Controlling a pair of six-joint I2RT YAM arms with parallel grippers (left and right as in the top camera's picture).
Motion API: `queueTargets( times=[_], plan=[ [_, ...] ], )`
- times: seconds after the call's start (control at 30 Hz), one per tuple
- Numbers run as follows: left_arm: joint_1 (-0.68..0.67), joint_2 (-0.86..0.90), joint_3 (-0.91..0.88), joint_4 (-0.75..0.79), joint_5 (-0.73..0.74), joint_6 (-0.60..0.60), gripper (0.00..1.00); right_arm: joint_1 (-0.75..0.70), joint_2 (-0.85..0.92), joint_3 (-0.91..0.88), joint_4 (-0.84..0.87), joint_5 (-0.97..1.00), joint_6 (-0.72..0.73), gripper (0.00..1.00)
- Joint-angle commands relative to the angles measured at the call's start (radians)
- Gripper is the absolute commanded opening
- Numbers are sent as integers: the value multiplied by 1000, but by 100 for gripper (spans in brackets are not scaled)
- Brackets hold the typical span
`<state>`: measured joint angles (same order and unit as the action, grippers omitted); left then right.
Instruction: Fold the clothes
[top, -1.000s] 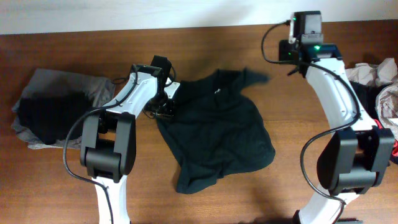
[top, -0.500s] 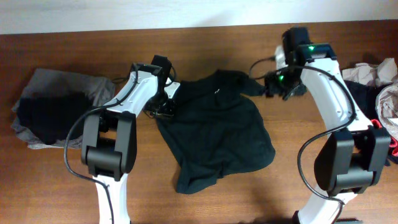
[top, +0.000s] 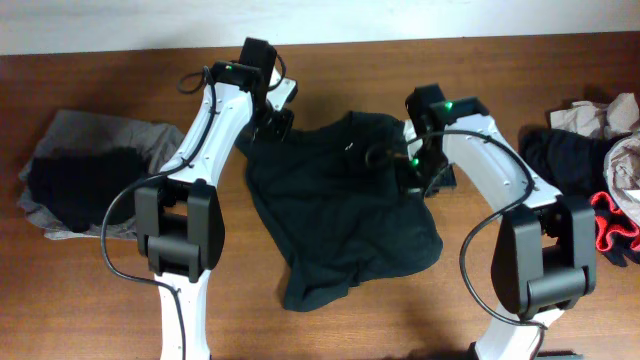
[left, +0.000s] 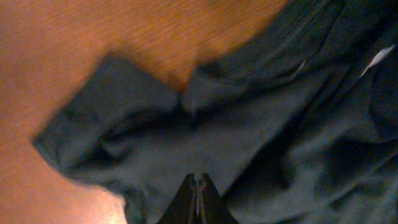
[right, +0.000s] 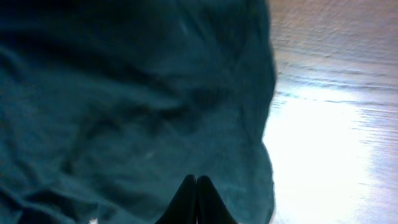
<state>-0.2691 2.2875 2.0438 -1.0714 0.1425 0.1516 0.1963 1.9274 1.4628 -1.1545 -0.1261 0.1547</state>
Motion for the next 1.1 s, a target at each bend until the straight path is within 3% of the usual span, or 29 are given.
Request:
queueTargets(
  times=[0.0, 0.1, 0.47, 0.8, 1.07],
  plan=[
    [-24, 5, 14, 64, 77, 177, 1, 1, -12, -104, 47, -30, 19, 4],
    [-50, 19, 14, 132, 140, 221, 0, 1, -12, -155, 84, -49, 8, 4],
    [-177, 145, 14, 301, 139, 374, 0, 1, -12, -190, 100, -129, -27, 4],
    [-197, 246, 14, 387, 151, 380, 0, 1, -12, -190, 135, -224, -47, 4],
    [-153, 312, 14, 492, -212, 114, 0, 1, -12, -190, 123, -230, -54, 4]
  ],
)
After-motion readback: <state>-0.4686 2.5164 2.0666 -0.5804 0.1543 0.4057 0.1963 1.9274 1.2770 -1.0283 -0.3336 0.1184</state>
